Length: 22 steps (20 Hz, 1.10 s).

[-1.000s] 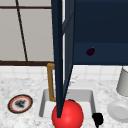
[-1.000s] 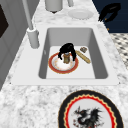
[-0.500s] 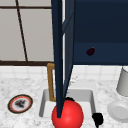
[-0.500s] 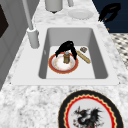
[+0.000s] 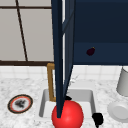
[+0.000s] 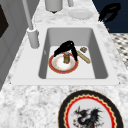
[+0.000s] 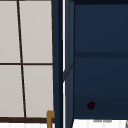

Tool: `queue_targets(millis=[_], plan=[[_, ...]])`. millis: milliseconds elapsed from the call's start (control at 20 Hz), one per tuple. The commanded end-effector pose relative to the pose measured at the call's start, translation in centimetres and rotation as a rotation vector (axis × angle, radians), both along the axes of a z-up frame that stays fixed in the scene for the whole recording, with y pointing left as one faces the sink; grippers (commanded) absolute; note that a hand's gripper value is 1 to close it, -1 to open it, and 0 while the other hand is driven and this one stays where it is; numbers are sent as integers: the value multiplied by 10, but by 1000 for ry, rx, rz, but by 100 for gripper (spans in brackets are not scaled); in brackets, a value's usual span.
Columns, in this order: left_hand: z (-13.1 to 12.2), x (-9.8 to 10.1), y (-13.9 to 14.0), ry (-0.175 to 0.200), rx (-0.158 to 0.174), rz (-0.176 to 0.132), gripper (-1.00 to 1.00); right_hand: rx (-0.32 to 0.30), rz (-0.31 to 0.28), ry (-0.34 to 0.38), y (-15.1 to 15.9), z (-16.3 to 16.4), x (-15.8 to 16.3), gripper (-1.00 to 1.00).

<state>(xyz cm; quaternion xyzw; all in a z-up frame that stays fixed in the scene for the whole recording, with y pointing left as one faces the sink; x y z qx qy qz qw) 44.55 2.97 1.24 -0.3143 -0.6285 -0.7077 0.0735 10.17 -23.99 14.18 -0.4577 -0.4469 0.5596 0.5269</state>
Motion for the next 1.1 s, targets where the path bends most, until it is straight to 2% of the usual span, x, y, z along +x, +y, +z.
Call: queue_targets(millis=[0,50,200,250,300,350,400,450,500,600,650,700,800,850,1050], plan=[[9,-2,16,0,-20,81,-100,0,0,0,0,0,0,0],[10,-2,22,0,-20,74,-100,0,0,0,0,0,0,0],[18,-3,34,1,-19,80,-100,0,0,0,0,0,0,0],[20,-3,37,-8,-14,76,-100,0,0,0,0,0,0,0],[21,-8,30,-27,-13,27,-100,0,0,0,0,0,0,0],[26,-10,29,-47,6,-26,-100,0,0,0,0,0,0,0],[18,-4,32,1,5,3,-100,0,0,0,0,0,0,0],[19,-4,33,0,5,4,-100,0,0,0,0,0,0,0],[20,-4,33,-22,-1,17,-100,0,0,0,0,0,0,0],[27,-10,38,-73,-31,19,-100,0,0,0,0,0,0,0],[28,-6,46,-25,-8,55,-100,0,0,0,0,0,0,0],[29,-12,50,-35,-4,55,-100,0,0,0,0,0,0,0],[34,-10,64,-9,-12,49,-100,0,0,0,0,0,0,0],[39,-10,67,-4,-1,53,-100,0,0,0,0,0,0,0],[52,-11,86,8,6,58,-100,0,0,0,0,0,0,0]])
